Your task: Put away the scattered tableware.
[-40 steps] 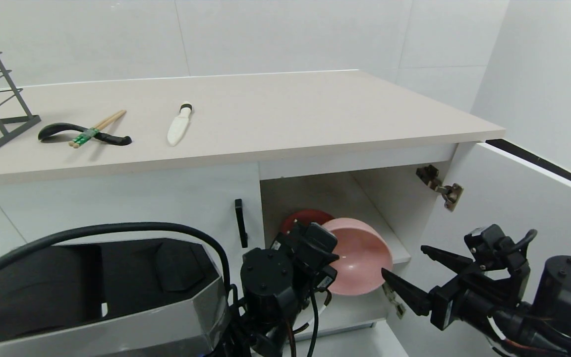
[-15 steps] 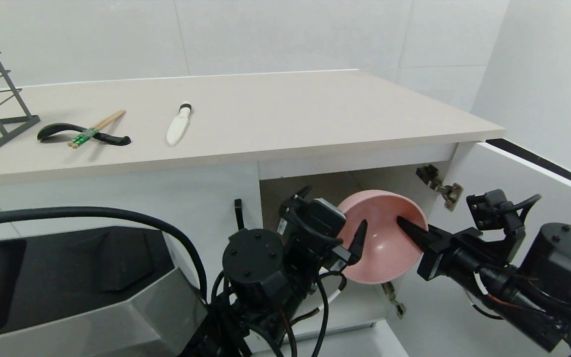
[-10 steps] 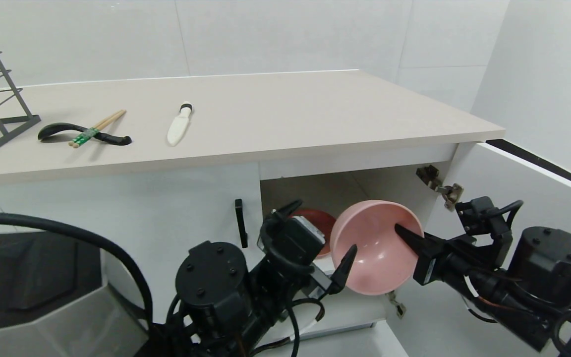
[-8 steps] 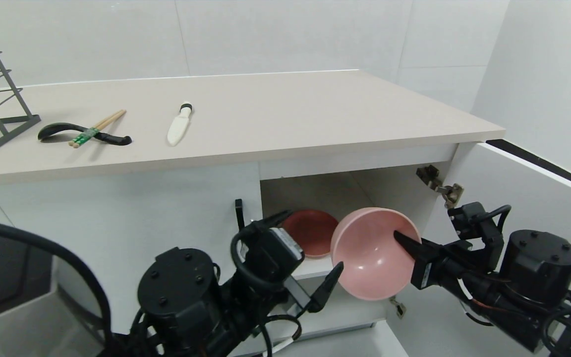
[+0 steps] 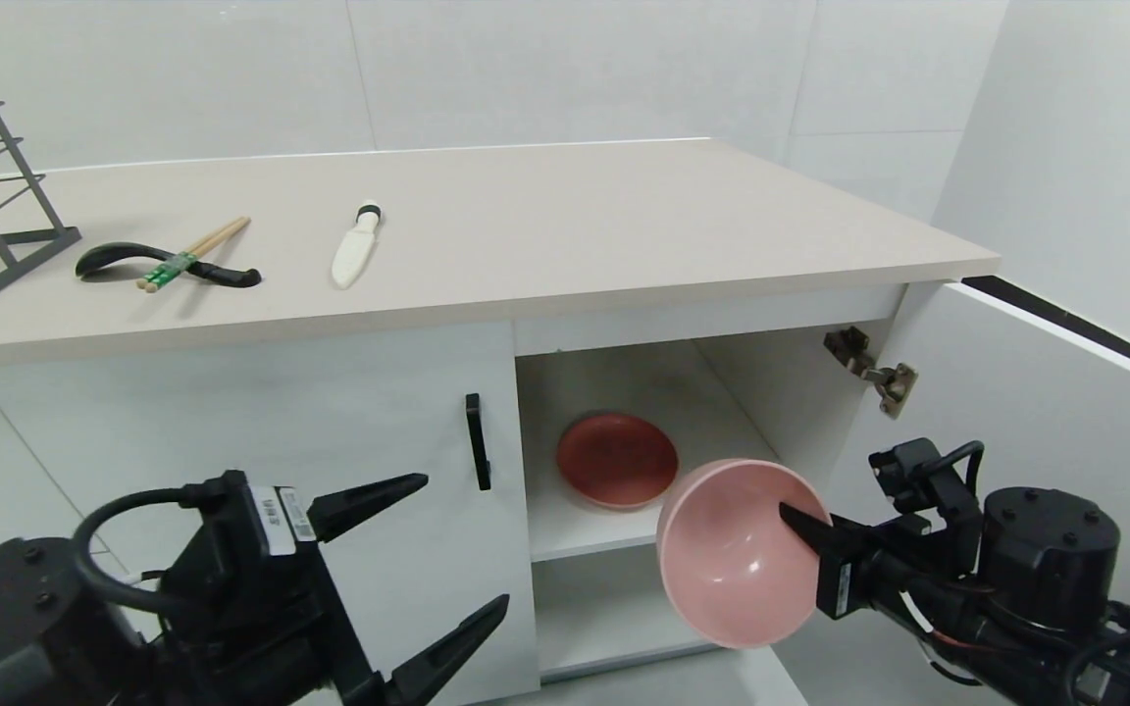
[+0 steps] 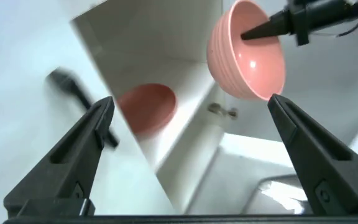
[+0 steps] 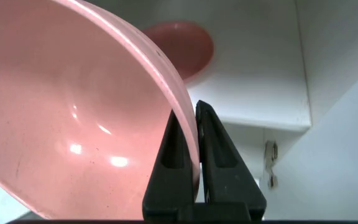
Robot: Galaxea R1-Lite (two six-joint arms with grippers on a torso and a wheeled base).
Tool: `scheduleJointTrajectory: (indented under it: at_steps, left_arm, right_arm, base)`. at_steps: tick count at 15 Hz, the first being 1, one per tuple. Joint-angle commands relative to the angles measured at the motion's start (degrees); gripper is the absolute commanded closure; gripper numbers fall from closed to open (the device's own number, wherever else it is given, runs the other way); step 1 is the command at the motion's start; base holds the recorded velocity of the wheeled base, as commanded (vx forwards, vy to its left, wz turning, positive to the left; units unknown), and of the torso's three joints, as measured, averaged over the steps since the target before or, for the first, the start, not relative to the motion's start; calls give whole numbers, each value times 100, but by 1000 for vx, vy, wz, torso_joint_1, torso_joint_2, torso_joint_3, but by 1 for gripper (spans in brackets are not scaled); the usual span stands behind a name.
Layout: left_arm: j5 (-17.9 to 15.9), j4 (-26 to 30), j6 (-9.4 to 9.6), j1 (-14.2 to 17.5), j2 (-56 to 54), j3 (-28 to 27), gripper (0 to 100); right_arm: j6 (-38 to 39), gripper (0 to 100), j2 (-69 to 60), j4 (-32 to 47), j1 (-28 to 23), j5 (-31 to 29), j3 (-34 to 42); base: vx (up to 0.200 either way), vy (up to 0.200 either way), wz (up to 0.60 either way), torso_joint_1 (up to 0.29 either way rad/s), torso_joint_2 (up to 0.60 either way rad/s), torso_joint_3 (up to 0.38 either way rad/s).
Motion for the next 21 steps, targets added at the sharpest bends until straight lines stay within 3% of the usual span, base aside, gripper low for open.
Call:
scheduleJointTrajectory:
  at_steps: [1,2,3,4,5,6,7,8,9,13,16,21]
  left_arm:
    - [-32,1152,-14,305,-1058,132,0]
    - [56,1987,-14,305,-1664,132,0]
    - [64,2400,-14,305,-1972,132,0]
    - [64,3727,-14,305,-3150,132,0]
    - [56,4457,-76,392,-3897,114,0]
    - [56,4747,-94,586,-4231,97,0]
    - [38,5151,-234,1122,-4758,26,0]
    - [12,5327,-348,1333,-4907,-62,0]
    - [12,5441,-348,1412,-4925,-158,0]
    - [47,5485,-410,1421,-4925,-290,0]
    - [47,5476,-384,1597,-4916,-290,0]
    - [38,5423,-357,1597,-4986,-290,0]
  right_arm:
    - [-1,100,9,-6,81,-2,51]
    - [-1,100,0,-6,108,-2,104]
    - [-1,100,0,-6,108,-2,113]
    - [-1,100,-18,-6,99,-2,130]
    - [-1,100,-18,-6,90,-2,139]
    - [-9,100,-18,-6,81,-2,130]
    - [-53,100,-18,-6,55,-2,77]
    - [-80,100,26,-6,46,-2,-37]
    - [-124,100,158,-6,72,7,-186]
    - [-220,100,835,-6,72,24,-1012]
    - [-220,100,1450,12,2,86,-1821]
    - [-212,100,1995,891,-165,235,-3421]
  base:
    - [0,0,0,0,0,0]
    - [0,0,0,0,0,0]
    - [0,0,0,0,0,0]
    - [0,0,0,0,0,0]
    - [0,0,0,0,0,0]
    - [0,0,0,0,0,0]
    - [0,0,0,0,0,0]
    - [0,0,0,0,0,0]
    - [0,0,0,0,0,0]
    - [0,0,0,0,0,0]
    - [0,0,0,0,0,0]
    - [0,0,0,0,0,0]
